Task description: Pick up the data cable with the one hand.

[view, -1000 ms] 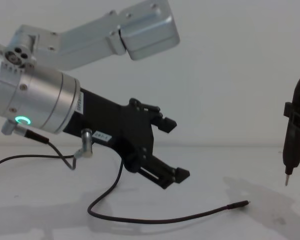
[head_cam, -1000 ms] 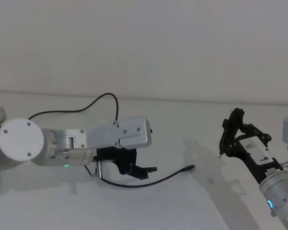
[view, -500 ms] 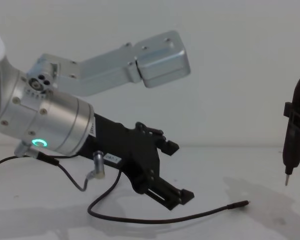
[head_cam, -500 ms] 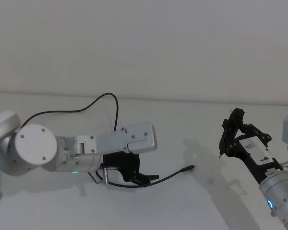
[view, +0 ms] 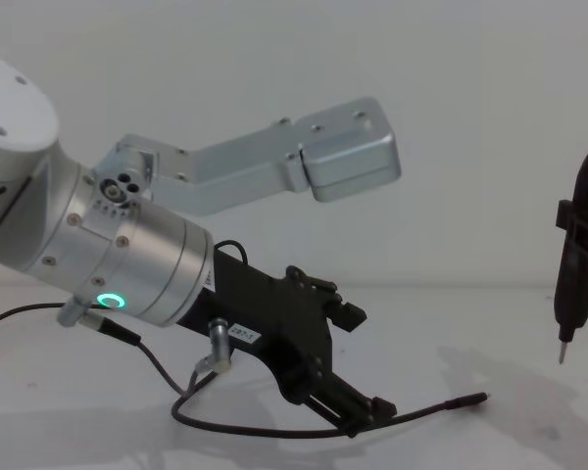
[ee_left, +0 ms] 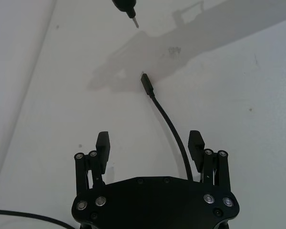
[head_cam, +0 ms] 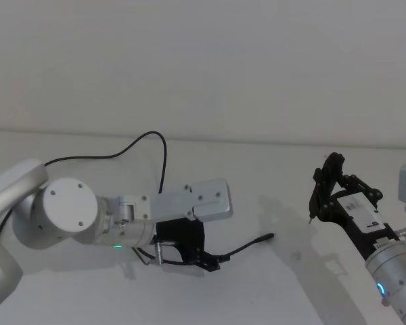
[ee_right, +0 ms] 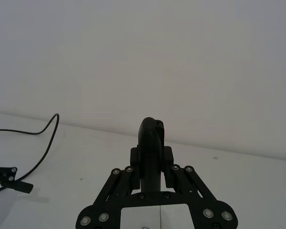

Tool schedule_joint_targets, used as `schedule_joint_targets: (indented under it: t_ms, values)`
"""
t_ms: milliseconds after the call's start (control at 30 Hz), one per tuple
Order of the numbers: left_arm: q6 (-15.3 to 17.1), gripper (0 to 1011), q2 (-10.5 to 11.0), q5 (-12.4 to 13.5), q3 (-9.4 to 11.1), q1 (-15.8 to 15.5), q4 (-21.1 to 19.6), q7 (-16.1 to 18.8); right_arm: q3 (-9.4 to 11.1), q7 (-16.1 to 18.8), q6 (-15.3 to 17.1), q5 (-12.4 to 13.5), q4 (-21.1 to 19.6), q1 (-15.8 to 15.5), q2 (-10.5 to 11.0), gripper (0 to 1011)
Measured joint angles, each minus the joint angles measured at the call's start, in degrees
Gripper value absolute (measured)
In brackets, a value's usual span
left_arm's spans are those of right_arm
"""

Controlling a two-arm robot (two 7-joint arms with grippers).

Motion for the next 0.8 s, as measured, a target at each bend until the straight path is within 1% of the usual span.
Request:
schedule_joint_targets:
  t_ms: [367, 800]
  values:
    - [1.6, 1001, -1.6, 1.1, 1.1, -1.0, 1.9, -0.3, 0.0, 0.0, 0.0, 0.0, 0.0, 0.0, 0.0, 268]
    - [4.0, 1001, -3.4, 2.2, 1.6, -1.6, 3.7, -0.2, 0.0, 0.0, 0.0, 0.0, 0.0, 0.0, 0.0, 268]
